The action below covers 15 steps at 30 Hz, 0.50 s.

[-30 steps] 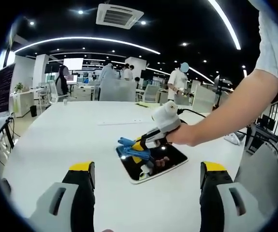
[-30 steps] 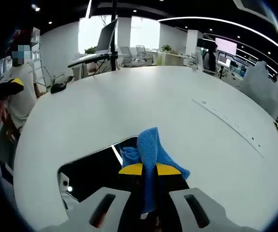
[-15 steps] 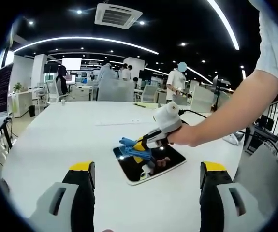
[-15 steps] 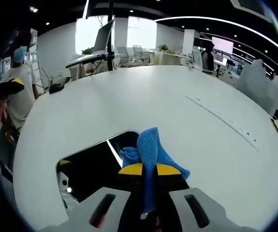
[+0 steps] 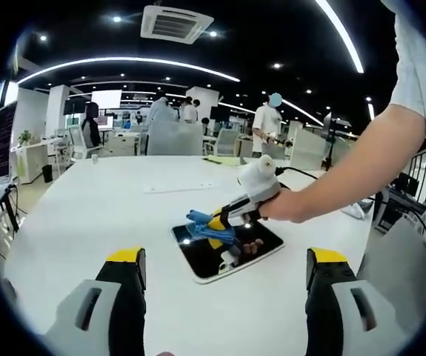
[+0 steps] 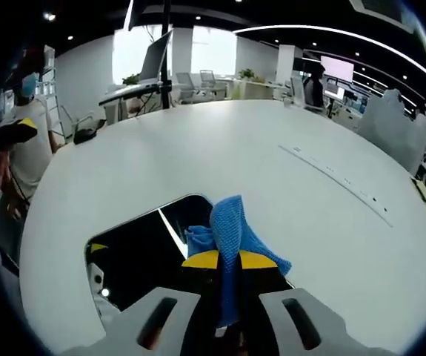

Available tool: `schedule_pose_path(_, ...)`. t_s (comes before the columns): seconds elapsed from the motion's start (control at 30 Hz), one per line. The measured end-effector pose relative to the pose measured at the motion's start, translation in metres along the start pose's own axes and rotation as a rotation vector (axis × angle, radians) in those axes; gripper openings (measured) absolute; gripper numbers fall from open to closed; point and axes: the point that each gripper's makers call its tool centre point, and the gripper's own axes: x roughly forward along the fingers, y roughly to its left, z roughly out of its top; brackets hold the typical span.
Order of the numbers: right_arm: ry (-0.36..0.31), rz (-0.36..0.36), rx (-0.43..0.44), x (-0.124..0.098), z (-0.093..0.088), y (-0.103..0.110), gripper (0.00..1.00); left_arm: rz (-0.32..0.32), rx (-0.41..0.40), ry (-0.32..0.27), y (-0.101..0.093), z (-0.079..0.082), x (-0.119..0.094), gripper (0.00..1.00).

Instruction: Wipe the mirror surface with the cleaning cloth until all visible marks leave the cleaned area.

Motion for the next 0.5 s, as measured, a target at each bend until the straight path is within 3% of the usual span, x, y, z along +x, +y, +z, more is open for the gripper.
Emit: schedule_pose_path(0.5, 0.012, -0.017, 0.005, -0.011, -0.01, -0.009, 0.03, 0.005, 0.01, 0.001, 0.0, 0.003, -0.002, 0.89)
